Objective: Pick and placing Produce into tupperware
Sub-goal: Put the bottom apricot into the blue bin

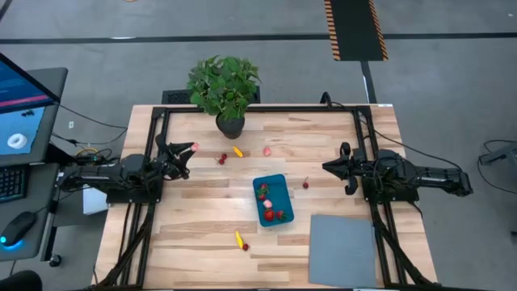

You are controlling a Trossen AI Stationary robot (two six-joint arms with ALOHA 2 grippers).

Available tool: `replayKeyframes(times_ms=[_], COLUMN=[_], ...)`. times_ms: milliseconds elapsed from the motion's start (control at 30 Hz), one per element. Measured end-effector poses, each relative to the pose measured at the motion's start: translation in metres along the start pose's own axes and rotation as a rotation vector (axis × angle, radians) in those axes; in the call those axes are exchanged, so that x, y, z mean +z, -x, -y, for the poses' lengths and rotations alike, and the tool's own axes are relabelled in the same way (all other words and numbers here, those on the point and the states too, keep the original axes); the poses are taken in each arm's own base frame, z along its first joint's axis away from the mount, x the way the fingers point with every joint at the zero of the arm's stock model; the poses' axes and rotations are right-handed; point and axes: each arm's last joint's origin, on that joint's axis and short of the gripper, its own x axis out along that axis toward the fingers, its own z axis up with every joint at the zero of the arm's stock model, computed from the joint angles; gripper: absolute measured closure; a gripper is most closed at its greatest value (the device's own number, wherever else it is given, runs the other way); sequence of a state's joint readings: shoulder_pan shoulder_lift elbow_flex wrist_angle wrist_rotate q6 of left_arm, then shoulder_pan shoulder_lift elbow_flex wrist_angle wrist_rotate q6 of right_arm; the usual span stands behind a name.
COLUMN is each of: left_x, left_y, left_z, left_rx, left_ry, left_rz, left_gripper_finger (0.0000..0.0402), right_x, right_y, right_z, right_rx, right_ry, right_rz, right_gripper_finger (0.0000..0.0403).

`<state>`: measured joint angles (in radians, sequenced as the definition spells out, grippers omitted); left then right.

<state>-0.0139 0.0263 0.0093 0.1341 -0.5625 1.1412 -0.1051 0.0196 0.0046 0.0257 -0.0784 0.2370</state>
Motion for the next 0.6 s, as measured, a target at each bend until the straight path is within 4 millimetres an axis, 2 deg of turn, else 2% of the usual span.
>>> replayKeyframes(times_ms=[100, 300, 467, 600], left_x=[0.0026, 0.0072, 0.0075, 0.009], left_y=[0.0001, 0.0008, 0.0007, 0.001], left_z=[-0.002, -0.0092, -0.0082, -0.0061], left_rx=[-0.002, -0.008, -0.072, -0.183], left_ry=[0.186, 0.869, 1.345, 1.643], left_rz=[0.06, 0.156, 0.163, 0.172], left_gripper_finger=[0.0308, 0.0308, 0.0308, 0.0308], right_x=[0.0, 0.0, 0.0, 0.0], right_y=[0.0, 0.0, 0.0, 0.0], right_z=[0.0, 0.0, 0.0, 0.0], right_rx=[0.0, 0.0, 0.0, 0.0], right_ry=[0.0, 0.0, 0.0, 0.0], right_rz=[0.0, 0.0, 0.0, 0.0], right_gripper_finger=[0.0337, 0.0337, 0.0337, 0.0337])
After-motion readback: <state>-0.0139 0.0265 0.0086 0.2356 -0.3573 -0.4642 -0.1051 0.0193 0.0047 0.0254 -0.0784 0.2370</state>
